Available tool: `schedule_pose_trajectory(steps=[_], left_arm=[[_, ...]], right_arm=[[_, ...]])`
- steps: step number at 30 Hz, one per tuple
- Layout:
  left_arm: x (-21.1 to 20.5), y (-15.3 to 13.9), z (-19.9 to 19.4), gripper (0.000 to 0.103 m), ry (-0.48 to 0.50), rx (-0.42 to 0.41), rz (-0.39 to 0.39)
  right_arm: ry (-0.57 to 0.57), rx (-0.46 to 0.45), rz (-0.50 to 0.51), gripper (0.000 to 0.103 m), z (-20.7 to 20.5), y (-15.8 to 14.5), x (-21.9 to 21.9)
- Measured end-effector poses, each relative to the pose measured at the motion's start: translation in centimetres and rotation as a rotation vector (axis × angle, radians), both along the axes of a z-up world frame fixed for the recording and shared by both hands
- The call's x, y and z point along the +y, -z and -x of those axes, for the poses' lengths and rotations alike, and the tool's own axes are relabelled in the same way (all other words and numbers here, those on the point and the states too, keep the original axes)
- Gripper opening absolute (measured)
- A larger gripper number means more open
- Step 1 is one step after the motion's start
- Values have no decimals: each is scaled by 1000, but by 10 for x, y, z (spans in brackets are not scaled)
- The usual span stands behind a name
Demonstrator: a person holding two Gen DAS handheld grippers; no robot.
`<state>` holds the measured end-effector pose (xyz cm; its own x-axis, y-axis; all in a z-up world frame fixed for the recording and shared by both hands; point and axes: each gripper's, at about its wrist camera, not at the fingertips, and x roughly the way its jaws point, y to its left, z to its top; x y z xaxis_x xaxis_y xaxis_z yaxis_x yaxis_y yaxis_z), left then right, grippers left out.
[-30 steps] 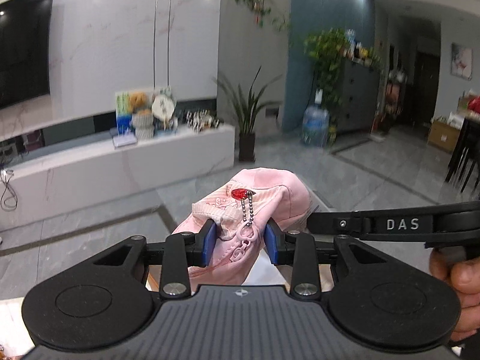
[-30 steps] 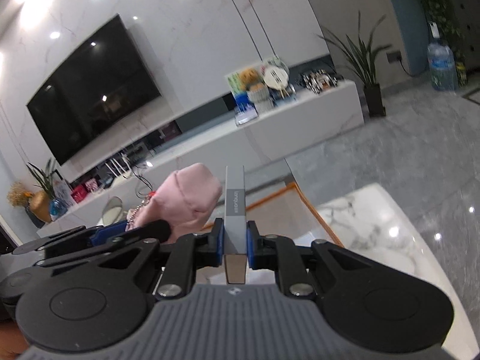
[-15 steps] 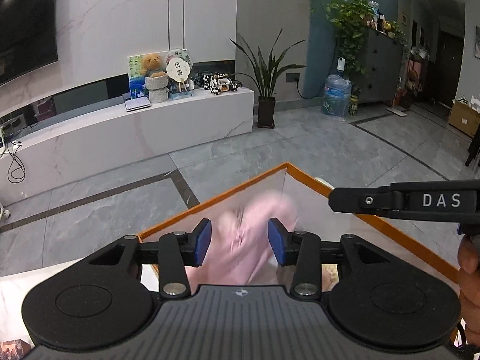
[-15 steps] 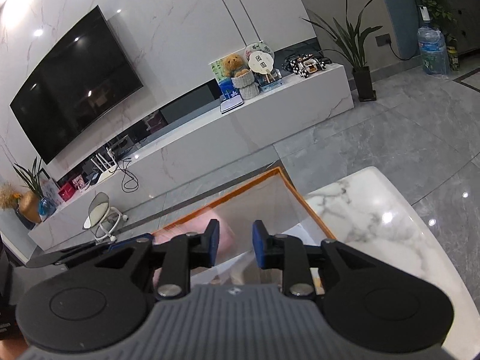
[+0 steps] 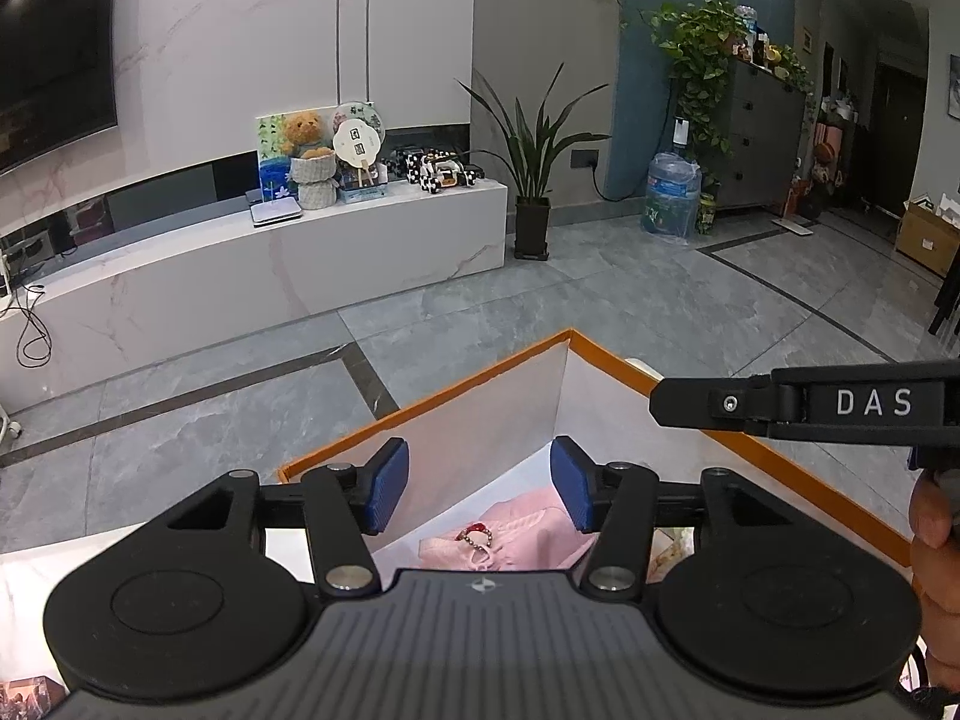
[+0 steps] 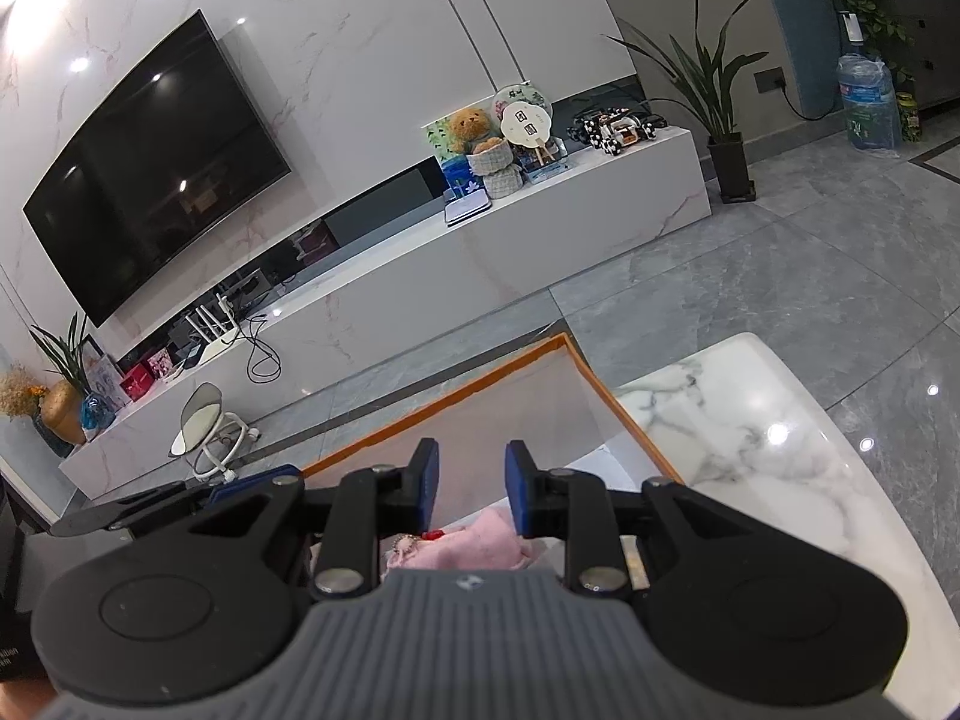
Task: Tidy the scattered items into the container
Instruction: 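Carry the backpack and grey box to the orange box and release both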
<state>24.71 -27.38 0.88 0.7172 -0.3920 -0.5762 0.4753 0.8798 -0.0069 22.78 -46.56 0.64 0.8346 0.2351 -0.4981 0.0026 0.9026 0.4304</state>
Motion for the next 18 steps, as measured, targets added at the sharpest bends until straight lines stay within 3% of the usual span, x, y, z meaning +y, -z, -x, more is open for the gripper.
schedule_pose_trajectory(steps=[18], left_arm=[[0,-14,9,63,9,-19,11]], right_arm=[[4,-23,-6,28,8,-16,3]])
